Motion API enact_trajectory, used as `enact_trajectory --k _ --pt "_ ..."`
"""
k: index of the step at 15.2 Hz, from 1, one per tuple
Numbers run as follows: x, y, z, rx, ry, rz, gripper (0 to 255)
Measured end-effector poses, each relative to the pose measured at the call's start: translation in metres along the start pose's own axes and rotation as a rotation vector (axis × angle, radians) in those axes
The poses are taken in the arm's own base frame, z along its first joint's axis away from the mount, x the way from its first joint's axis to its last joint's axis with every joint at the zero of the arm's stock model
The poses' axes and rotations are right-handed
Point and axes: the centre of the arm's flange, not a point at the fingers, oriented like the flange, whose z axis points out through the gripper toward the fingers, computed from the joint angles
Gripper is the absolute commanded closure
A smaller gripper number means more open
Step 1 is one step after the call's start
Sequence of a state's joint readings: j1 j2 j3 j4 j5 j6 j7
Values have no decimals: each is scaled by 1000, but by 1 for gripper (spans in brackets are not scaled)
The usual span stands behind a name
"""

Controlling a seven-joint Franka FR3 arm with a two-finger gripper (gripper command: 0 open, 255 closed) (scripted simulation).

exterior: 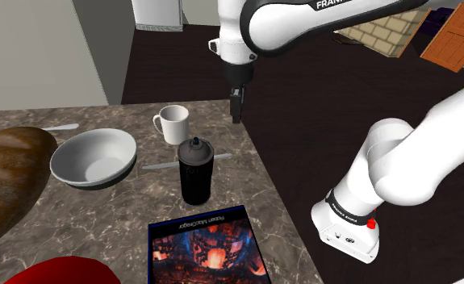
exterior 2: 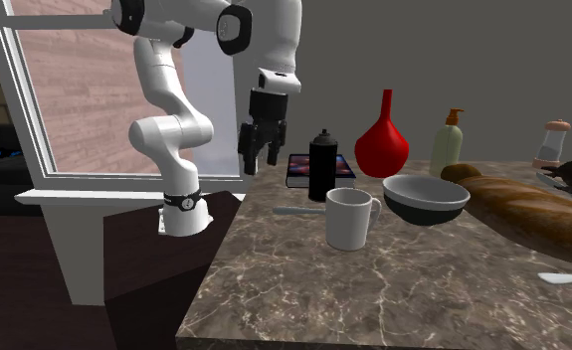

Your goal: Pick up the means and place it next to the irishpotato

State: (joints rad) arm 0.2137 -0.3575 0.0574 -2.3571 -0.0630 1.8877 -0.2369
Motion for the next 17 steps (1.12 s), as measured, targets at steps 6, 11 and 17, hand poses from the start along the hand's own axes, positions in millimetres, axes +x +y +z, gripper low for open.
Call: enact_trajectory --k 6,11,17 --pt "54 -52 29 -22 3 -199 0" --pt "95 -100 53 -40 6 -365 0" --pt "103 -108 85 -44 10 -397 0"
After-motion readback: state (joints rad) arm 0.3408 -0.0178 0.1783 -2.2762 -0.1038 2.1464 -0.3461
